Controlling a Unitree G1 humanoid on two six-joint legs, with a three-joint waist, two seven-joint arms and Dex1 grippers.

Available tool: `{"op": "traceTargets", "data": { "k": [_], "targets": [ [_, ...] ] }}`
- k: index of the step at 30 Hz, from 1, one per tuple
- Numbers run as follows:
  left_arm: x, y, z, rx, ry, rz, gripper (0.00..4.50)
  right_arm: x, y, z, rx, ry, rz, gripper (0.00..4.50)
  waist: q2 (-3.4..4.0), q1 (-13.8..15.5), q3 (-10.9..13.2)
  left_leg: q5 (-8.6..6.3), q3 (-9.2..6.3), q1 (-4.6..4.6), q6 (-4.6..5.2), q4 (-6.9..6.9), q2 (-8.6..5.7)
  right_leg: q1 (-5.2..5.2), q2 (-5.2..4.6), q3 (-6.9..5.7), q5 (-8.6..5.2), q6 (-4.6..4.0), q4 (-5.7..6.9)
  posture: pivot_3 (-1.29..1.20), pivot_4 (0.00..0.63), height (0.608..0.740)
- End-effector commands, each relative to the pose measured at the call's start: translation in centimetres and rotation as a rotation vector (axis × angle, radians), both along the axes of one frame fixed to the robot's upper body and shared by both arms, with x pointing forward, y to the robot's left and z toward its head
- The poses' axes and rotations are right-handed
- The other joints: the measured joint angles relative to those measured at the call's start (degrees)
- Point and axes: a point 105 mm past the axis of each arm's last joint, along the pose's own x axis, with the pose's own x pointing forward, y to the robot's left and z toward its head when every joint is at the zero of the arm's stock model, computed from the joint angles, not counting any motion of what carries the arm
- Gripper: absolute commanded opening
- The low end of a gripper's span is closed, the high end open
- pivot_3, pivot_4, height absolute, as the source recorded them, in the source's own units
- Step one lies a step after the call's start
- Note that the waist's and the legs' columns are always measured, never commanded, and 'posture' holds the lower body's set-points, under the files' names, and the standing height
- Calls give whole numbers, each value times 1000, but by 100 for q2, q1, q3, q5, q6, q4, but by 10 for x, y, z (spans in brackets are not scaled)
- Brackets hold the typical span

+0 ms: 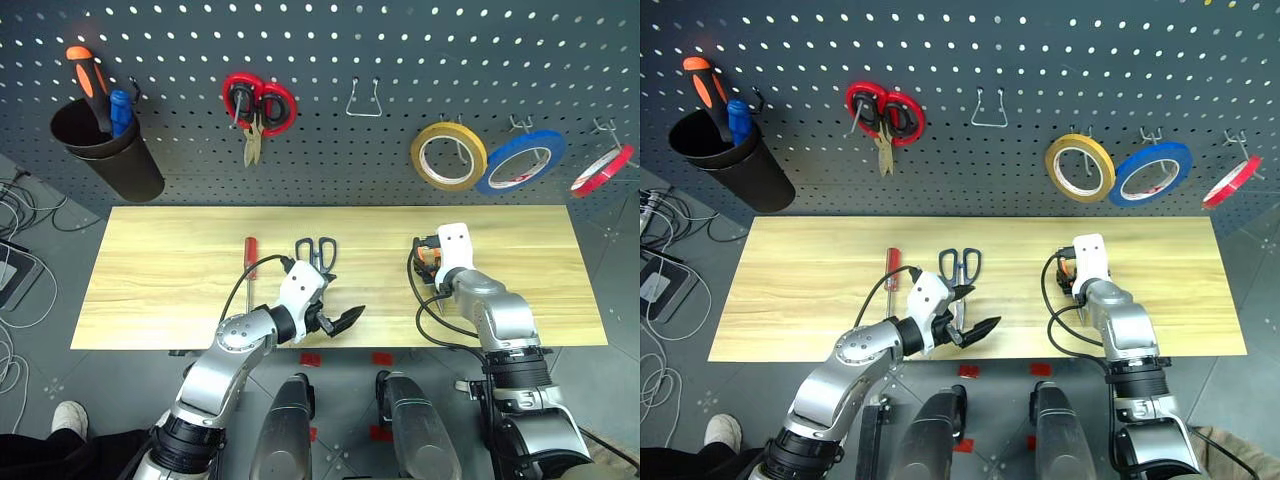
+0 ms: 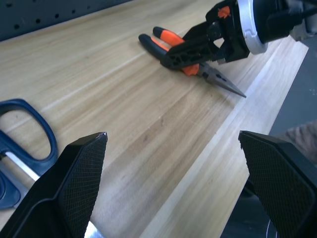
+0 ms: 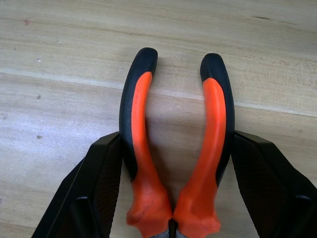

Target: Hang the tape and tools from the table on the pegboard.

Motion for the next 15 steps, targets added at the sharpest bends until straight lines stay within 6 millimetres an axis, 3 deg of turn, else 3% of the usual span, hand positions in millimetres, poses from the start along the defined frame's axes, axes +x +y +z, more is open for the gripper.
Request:
{"op": "traceTargets", "data": {
  "k": [1, 8, 15],
  "targets": [
    [-4, -7, 16, -54, -29, -19, 4500, -9, 6, 20, 16, -81, 75, 3023, 0, 17, 0, 0, 0, -1, 0, 0, 0, 0, 0, -1, 0, 0, -2, 101, 414, 740],
    [-13, -4, 20, -74, -32, -6, 4500, -24, 16, 47, 77, -175, 174, 3023, 3, 22, -18, 21, -2, -6, -37, -6, 2, -4, 0, -4, 1, 1, -11, 107, 324, 740],
    [-12, 7, 49, -128, -102, 76, 4500, -41, 46, 96, 166, -341, 407, 3023, 2, 78, -205, 31, -18, -20, -55, -11, 1, -3, -4, -23, 1, 1, -29, 141, 241, 740]
  ]
}}
